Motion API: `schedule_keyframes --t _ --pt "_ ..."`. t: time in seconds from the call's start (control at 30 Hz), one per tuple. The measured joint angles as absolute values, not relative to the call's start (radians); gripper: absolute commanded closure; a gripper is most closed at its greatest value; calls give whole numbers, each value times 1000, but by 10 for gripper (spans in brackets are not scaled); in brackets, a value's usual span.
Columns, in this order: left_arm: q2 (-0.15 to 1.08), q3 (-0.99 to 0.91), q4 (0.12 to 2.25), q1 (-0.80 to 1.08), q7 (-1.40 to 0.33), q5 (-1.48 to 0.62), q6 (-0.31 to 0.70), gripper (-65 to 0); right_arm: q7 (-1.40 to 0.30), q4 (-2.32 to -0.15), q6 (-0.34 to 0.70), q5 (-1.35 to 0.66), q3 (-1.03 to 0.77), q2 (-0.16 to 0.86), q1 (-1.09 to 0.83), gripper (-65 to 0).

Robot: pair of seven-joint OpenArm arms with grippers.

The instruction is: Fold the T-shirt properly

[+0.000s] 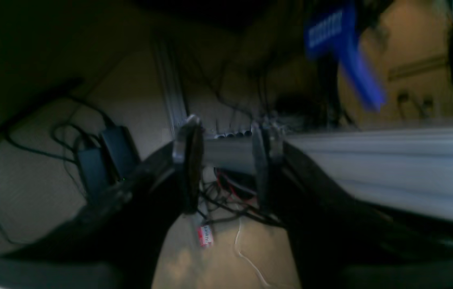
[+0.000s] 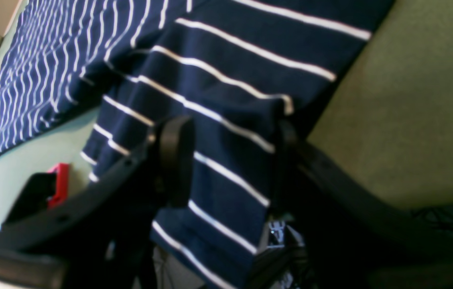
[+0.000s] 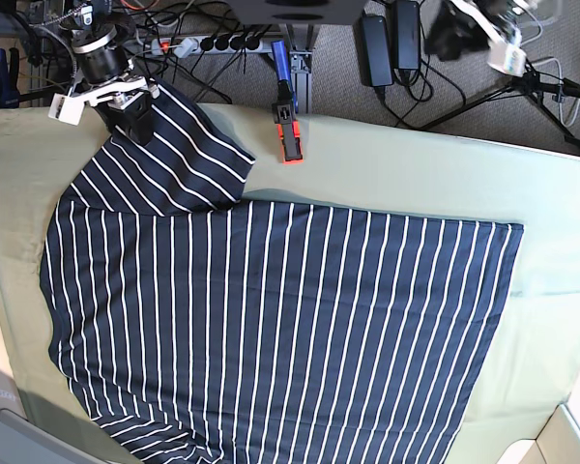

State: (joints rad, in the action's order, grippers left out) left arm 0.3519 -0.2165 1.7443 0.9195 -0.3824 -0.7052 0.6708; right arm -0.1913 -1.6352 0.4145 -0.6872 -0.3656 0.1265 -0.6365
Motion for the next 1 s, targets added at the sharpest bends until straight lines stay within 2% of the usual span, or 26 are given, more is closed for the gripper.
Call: schedule_keyframes --t 0.17,0.3,0.47,0.53,0.63,0.8,1.0 --pt "393 -355 1824 899 -391 -786 670 -243 -197 -1634 414 -648 -364 125 -600 -286" --pt "447 -384 1824 815 -394 -790 674 -243 -203 -1632 414 -617 -364 124 -583 -277" --pt "508 -383 1823 712 -430 -786 621 -244 -203 -1631 414 -615 -364 124 -584 -186" --pt "531 -383 1811 670 -427 -792 617 -276 -203 -1631 414 -612 -364 124 -584 -157" --pt "546 -384 1738 600 -424 -795 609 -315 -204 -1631 414 -587 -364 124 -584 -132" --pt "546 -382 1522 453 -431 -830 602 -317 -203 -1631 414 -582 -364 124 -584 -123" --pt "545 -382 1288 305 -482 -902 598 -317 -204 -1631 414 -575 -364 124 -584 -40"
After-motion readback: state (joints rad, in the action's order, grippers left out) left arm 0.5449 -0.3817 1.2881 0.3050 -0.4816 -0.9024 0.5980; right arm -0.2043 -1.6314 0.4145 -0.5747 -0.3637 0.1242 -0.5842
